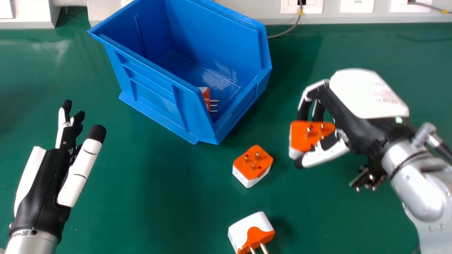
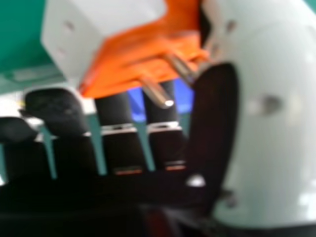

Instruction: Pick all objects and put in blue box

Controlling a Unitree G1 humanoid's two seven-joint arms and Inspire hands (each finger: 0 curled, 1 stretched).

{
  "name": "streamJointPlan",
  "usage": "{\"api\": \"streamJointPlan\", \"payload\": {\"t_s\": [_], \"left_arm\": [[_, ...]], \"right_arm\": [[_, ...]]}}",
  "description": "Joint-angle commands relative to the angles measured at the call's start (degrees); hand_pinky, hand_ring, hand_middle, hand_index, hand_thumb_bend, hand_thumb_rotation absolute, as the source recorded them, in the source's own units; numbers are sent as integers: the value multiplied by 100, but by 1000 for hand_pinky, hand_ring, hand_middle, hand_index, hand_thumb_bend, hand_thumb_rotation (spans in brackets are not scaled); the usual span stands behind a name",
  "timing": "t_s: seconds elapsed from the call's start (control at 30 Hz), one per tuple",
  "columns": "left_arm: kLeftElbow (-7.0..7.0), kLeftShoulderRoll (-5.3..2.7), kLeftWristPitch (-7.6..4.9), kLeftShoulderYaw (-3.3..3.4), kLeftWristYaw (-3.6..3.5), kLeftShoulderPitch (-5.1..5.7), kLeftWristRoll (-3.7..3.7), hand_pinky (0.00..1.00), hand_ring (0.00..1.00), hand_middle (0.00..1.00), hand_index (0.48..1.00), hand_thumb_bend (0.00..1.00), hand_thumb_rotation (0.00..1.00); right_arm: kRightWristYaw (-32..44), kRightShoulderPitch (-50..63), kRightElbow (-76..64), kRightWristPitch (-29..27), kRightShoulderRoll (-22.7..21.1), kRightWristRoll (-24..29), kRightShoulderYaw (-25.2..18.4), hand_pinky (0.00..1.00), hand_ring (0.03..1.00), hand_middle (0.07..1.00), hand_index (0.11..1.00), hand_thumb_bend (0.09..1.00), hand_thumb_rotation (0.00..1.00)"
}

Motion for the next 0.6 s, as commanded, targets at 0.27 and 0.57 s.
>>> {"api": "streamJointPlan", "payload": {"t_s": [0.27, 0.57], "left_arm": [[55, 0, -260, 6, 107, -31, 61, 922, 1000, 1000, 993, 701, 1000], [177, 47, -401, -1, 122, -55, 70, 912, 993, 999, 988, 690, 1000]], "right_arm": [[-558, -1402, 1085, -137, 463, -210, 283, 34, 82, 140, 469, 486, 136], [-1009, -2782, 2611, 124, 1153, -371, 678, 27, 71, 128, 469, 487, 138]]}}
